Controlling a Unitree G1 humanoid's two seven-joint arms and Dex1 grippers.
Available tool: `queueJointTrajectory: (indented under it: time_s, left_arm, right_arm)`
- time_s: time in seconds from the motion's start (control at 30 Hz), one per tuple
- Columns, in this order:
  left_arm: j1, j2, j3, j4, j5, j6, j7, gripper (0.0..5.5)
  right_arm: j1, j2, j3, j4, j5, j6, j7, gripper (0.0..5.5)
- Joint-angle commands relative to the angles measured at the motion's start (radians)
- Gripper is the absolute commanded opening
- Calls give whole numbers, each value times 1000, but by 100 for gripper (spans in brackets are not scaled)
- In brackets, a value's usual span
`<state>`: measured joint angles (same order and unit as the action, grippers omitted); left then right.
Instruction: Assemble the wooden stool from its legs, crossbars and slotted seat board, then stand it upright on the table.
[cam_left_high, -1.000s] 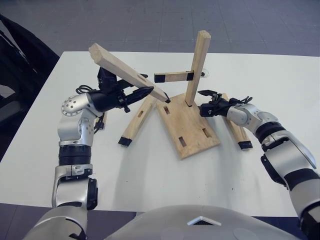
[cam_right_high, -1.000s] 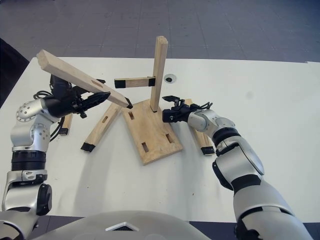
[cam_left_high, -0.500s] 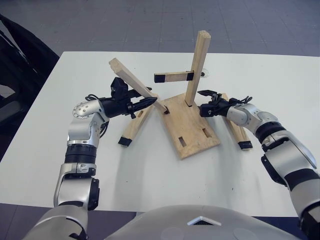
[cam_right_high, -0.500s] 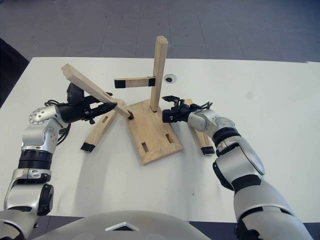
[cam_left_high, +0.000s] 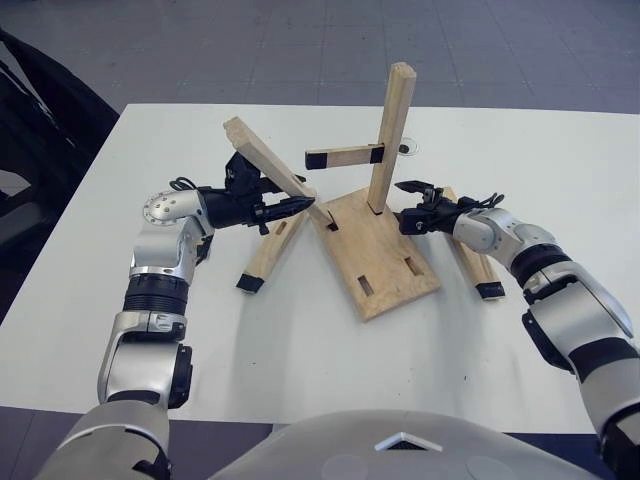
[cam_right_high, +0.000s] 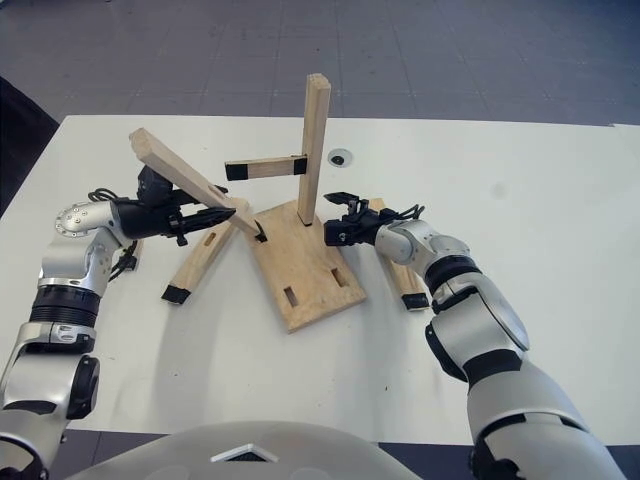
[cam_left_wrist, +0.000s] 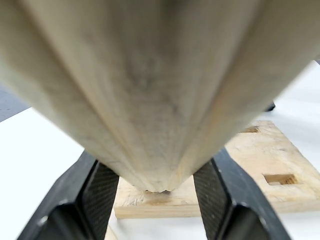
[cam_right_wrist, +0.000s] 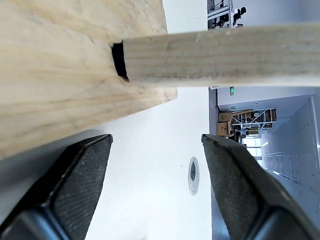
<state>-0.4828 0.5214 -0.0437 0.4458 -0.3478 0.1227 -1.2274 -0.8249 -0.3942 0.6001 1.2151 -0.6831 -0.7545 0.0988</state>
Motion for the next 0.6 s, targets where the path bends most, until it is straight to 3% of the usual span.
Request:
queueJointTrajectory:
  time_s: [0.03, 0.6]
  left_arm:
    - [30, 28, -48, -29, 25, 111, -29, 205]
    - [256, 129, -114, -389, 83, 447, 226, 205]
  right_arm:
    - [28, 3, 12, 9, -14, 18, 20, 330]
    - [37, 3, 4, 3, -1, 24, 23, 330]
